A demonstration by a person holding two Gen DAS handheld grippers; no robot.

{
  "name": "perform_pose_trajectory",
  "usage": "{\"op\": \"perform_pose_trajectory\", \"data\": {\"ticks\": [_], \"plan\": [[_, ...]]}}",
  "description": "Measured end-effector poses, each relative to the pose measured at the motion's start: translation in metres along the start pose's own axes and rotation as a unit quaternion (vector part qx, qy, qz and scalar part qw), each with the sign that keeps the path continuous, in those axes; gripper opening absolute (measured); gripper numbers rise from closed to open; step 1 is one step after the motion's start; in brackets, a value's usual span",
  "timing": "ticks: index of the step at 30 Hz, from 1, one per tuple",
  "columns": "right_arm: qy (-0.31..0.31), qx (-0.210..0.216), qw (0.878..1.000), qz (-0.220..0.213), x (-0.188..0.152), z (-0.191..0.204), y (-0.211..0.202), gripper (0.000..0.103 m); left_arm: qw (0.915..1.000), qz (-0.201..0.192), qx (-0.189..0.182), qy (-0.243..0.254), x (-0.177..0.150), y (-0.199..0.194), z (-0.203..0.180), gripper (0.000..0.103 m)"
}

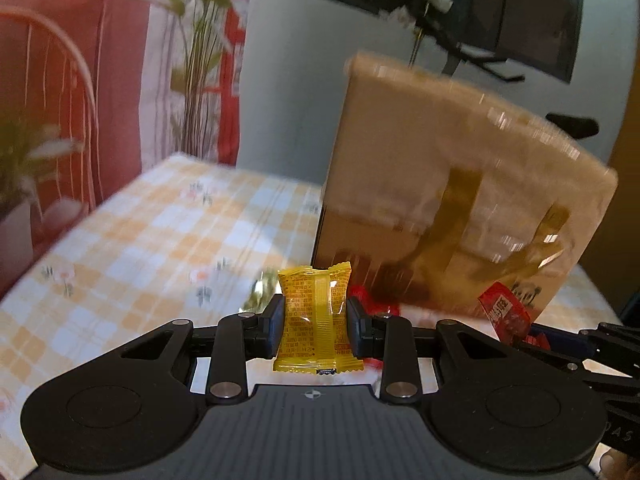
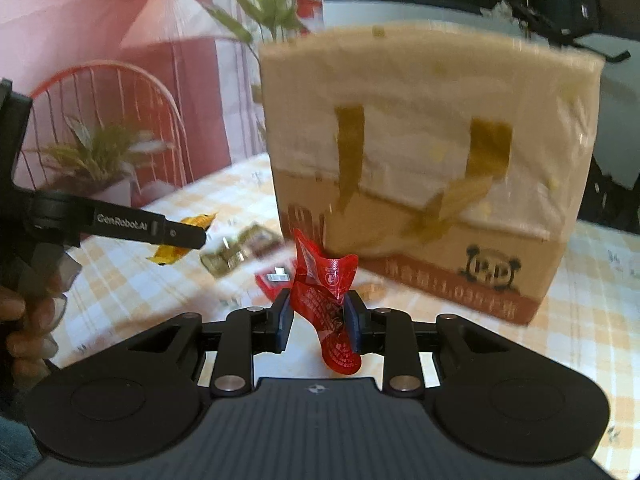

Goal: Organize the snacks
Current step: 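Carry both packets over the box and open both grippers to drop them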

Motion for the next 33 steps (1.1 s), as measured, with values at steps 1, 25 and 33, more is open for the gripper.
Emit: {"op": "perform_pose_trajectory", "data": {"ticks": [1, 25, 33], "plan": [[-0.003, 0.004, 1.000, -0.009, 0.005, 0.001, -0.004, 0.029, 0.9999, -0.009, -0.004, 0.004, 0.006, -0.003, -0.002, 0.034], [-0.007, -0.078, 0.991, -0.109, 0.180, -0.085, 0.015, 0.029, 0.9907, -0.089, -0.095, 0.041, 0.167, 0.052, -0.077, 0.034], [-0.002, -0.121, 0.992, -0.047, 0.179, -0.115, 0.058, 0.030, 0.9919, -0.048, -0.090, 0.075, 0.182, 0.106, -0.087, 0.035]]}}
Point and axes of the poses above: each gripper's, at about its wrist camera, not at the fingertips, and y roughly the way its jaws point, z to its left, x to its top, the point moved 4 cm from there along y, roughly the way its jaws point, and after that the axes turned 7 degrees about -x, right-handed, at the moved point
